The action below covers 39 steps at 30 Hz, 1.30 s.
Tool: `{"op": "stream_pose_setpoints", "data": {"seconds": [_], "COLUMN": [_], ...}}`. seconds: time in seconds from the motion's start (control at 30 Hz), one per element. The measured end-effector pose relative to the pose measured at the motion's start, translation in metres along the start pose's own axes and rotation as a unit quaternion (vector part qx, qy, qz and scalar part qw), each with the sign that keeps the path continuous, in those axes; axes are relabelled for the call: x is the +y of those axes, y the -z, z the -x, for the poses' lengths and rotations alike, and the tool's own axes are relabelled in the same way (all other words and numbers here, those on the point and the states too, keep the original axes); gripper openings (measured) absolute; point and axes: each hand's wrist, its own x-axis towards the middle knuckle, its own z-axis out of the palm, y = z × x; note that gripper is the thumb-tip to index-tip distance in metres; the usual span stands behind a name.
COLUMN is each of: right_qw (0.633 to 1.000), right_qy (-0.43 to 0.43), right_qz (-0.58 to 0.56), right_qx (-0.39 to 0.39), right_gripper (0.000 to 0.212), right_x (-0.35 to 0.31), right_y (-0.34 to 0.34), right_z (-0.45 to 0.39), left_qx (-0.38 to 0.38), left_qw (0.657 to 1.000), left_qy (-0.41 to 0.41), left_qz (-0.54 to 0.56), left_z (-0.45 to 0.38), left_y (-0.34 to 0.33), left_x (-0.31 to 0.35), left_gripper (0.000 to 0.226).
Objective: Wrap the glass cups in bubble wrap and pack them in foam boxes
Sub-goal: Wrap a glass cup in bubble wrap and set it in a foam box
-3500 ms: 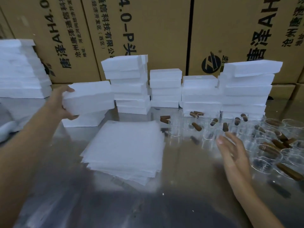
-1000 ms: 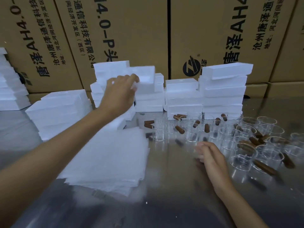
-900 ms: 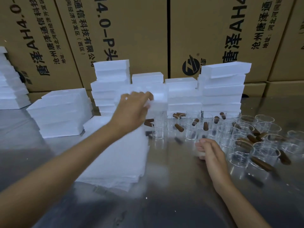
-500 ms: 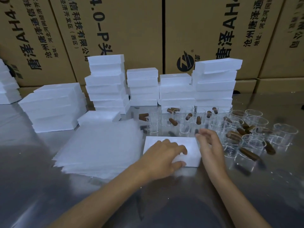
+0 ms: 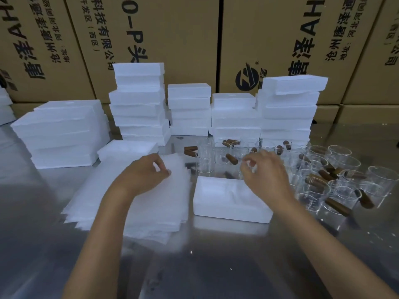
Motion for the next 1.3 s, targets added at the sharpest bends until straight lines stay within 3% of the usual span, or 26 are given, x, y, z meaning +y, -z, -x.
{"op": "stream_pose_setpoints", "data": {"seconds": [0.1,0.2,0.37,0.5,0.8,0.83,0.9,0.97,1.07,1.17,1.3], "right_qw": [0.986,0.948,0.917,0.906,0.943,0.961,0.994,0.958,0.905,0.920,0.981], "right_qy": [0.008,0.054,0.031,0.007,0.000,-0.010,-0.073,-0.135,-0.112,-0.065,-0.022], "right_qz": [0.149,0.294,0.372,0.392,0.319,0.265,0.038,-0.233,-0.383,-0.339,-0.089], "right_qx": [-0.072,-0.110,-0.142,-0.162,-0.095,-0.079,-0.069,-0.094,-0.146,-0.183,-0.170], "right_gripper": [0.033,0.038,0.030,0.027,0.031,0.028,0.015,0.013,0.016,0.012,0.006], "right_x": [-0.006,-0.011,-0.014,-0.016,-0.038,-0.040,-0.044,-0.052,-0.061,-0.059,-0.043], "right_y": [-0.020,-0.046,-0.070,-0.071,-0.017,-0.007,0.014,0.030,0.043,0.037,0.024], "right_z": [-0.037,-0.057,-0.068,-0.070,-0.066,-0.065,-0.061,-0.048,-0.022,-0.002,0.009], "left_qx": [-0.021,-0.029,-0.052,-0.017,0.054,0.059,0.062,0.056,0.035,0.031,0.098], "left_qw": [0.999,0.998,0.997,1.000,0.988,0.986,0.981,0.979,0.977,0.976,0.969], "left_qy": [0.013,0.012,-0.003,-0.021,-0.095,-0.104,-0.124,-0.143,-0.159,-0.155,-0.135], "left_qz": [-0.027,-0.055,-0.050,0.011,0.104,0.116,0.133,0.137,0.138,0.146,0.181], "left_z": [0.007,0.013,0.017,0.018,0.020,0.020,0.022,0.022,0.023,0.022,0.020], "left_y": [0.005,0.007,0.005,0.005,0.005,0.004,0.001,-0.003,-0.013,-0.021,-0.023], "left_x": [-0.007,-0.005,-0.002,-0.001,0.003,0.006,0.011,0.017,0.025,0.028,0.032], "left_gripper": [0.031,0.039,0.026,0.019,0.016,0.015,0.014,0.014,0.013,0.014,0.017]}}
